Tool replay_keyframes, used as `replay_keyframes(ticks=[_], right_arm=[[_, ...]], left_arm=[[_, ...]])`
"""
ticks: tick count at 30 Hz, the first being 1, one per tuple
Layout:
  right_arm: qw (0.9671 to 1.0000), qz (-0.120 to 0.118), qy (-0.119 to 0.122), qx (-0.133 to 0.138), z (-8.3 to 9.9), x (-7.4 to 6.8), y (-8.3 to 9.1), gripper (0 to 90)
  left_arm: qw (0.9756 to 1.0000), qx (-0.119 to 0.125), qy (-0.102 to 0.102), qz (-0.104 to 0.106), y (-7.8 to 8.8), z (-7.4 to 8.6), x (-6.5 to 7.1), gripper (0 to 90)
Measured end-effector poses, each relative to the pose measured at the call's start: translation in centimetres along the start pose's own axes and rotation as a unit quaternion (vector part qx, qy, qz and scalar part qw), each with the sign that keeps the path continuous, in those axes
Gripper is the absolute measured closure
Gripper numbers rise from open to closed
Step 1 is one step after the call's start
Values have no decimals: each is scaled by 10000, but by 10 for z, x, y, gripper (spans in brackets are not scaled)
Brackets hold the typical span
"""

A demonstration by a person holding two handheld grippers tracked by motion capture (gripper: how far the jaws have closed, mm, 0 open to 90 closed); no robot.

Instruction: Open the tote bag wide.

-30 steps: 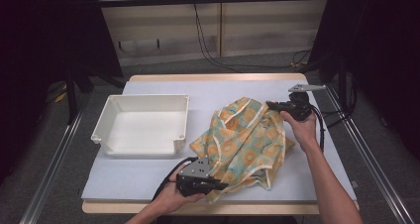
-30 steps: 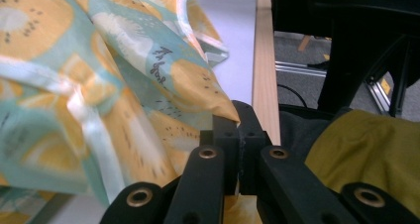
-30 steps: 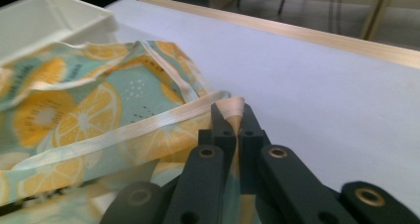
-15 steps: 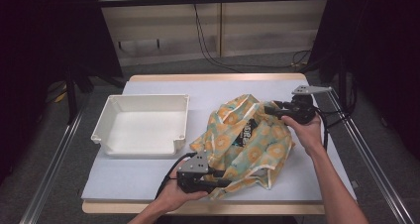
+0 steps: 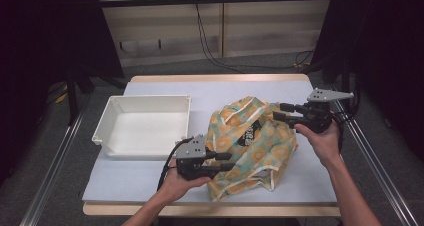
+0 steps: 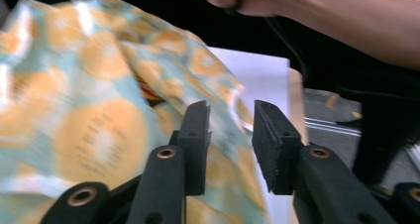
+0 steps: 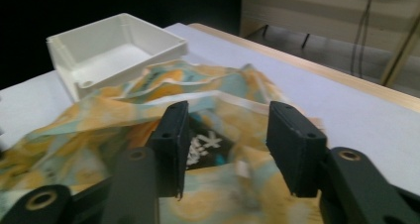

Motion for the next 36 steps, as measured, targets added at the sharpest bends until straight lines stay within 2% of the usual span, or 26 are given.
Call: replay_keyframes(ticks=[1,2,3,4,6,8,10,14,15,16,17,19,20,22,25,30,31,33,34,36], right_arm=[[9998,-164,-17,-74,5,-8,-3,584],[9995,-253,-30,-163,9,-11,-6,586],[9990,-286,-15,-343,14,-14,-10,586],[9984,-249,33,-507,20,-17,-15,585],[9971,-322,62,-690,30,-20,-21,574],[9965,-385,47,-740,37,-21,-27,554],[9958,-430,31,-808,42,-21,-33,516],[9946,-411,61,-949,47,-22,-45,407],[9946,-411,61,-949,47,-22,-45,407],[9941,-397,59,-1005,49,-22,-49,358],[9940,-386,46,-1022,50,-21,-51,351],[9937,-365,62,-1059,52,-21,-54,327],[9937,-365,62,-1059,52,-21,-54,327],[9928,-346,73,-1143,56,-20,-59,305],[9916,-312,134,-1248,60,-21,-64,300],[9905,-200,246,-1340,64,-23,-69,323],[9907,-117,292,-1326,65,-22,-69,377],[9913,-92,248,-1289,66,-21,-68,449],[9913,-93,250,-1288,67,-21,-67,482],[9911,-42,278,-1304,69,-22,-67,544]], left_arm=[[10000,14,-6,-48,-4,-4,-8,722],[10000,14,-6,-48,-4,-4,-8,723],[9998,-11,68,-211,-10,-6,-17,723],[9996,3,94,-269,-13,-7,-22,717],[9990,-27,145,-423,-17,-9,-29,696],[9987,-60,175,-485,-23,-10,-37,681],[9976,-243,52,-640,-30,-10,-43,668],[9962,-400,-29,-776,-42,-10,-50,614],[9962,-420,35,-758,-46,-9,-53,614],[9959,-504,49,-754,-51,-9,-56,568],[9959,-504,49,-754,-51,-9,-56,550],[9939,-727,3,-832,-61,-7,-60,490],[9939,-727,3,-832,-61,-7,-60,462],[9926,-803,124,-906,-69,-2,-68,424],[9917,-932,99,-880,-74,4,-71,375],[9902,-1056,-67,-911,-78,10,-70,329],[9886,-1100,-134,-1021,-79,10,-69,333],[9850,-1196,-254,-1216,-78,11,-71,382],[9850,-1196,-254,-1216,-78,11,-71,410],[9848,-1153,-80,-1293,-75,10,-76,493]])
Point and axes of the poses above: each handheld gripper's, and its own axes: y roughly backward along the jaws, z roughly out of its underside, x roughly to its right, the point moved 4 cm from there along -y, roughly forward along the jaws, and after that the axes turned 7 degrees about -z, right-handed, at the moved point
